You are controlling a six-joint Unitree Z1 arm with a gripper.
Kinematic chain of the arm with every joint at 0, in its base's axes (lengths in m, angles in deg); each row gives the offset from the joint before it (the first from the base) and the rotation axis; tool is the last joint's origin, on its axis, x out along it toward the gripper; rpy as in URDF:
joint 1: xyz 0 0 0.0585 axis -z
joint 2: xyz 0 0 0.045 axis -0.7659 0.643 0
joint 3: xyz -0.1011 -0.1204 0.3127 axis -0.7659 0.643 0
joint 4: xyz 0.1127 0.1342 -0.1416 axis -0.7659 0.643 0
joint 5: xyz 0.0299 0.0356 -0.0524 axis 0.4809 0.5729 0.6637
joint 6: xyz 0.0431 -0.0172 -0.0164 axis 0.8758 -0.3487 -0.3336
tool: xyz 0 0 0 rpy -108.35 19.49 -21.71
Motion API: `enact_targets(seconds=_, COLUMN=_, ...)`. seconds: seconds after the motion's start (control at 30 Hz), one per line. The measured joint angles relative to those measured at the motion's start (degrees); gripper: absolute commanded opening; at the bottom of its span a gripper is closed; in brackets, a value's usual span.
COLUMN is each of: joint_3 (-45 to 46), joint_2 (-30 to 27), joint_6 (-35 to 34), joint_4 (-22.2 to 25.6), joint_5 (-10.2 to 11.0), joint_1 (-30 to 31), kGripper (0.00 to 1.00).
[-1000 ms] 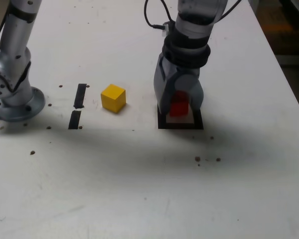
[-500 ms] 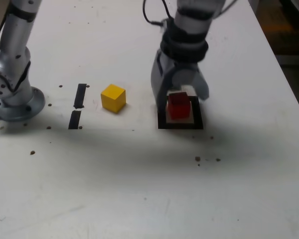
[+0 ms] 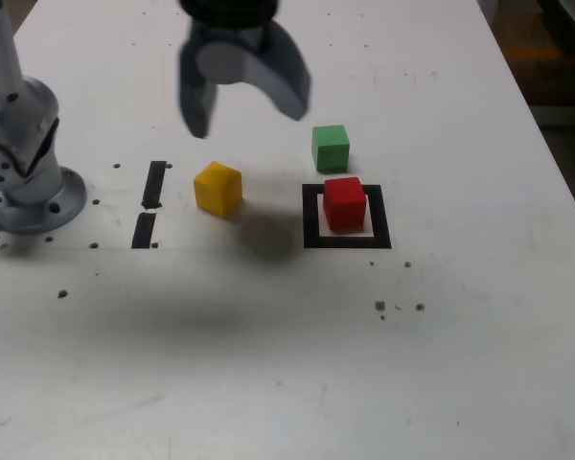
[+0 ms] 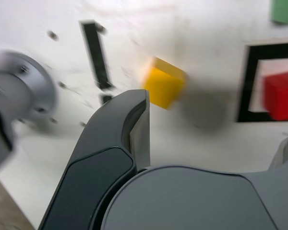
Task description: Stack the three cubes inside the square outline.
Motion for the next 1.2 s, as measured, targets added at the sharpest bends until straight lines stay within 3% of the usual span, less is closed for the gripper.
enact_targets(seconds=0.17, joint_3=10.4, joint_2=-0.4, joint_6=5.4, joint_4=-3.6, joint_5=3.2, joint_1=0.4, kGripper=1.00)
enact_targets(seconds=0.3, joint_3=16.2, joint_2=-0.2, joint_6=10.2, joint_4=-10.5, joint_5=4.9, joint_1=1.0, kGripper=1.00)
enact_targets(seconds=0.57, joint_3=20.8, joint_2=0.6, joint_6=13.8, joint_4=-19.4, joint_5=5.0, joint_1=1.4, kGripper=0.98)
enact_targets(seconds=0.77, joint_3=22.2, joint_2=2.8, joint_6=14.2, joint_4=-22.9, joint_5=4.7, joint_1=1.5, kGripper=0.94)
enact_targets(seconds=0.87, joint_3=22.2, joint_2=5.7, joint_6=14.6, joint_4=-23.9, joint_5=4.7, joint_1=1.8, kGripper=0.86)
enact_targets(seconds=1.07, joint_3=21.4, joint_2=7.0, joint_6=14.9, joint_4=-24.3, joint_5=5.2, joint_1=1.9, kGripper=0.52)
enact_targets(seconds=1.2, joint_3=21.3, joint_2=5.7, joint_6=15.2, joint_4=-24.2, joint_5=4.9, joint_1=1.9, kGripper=0.44)
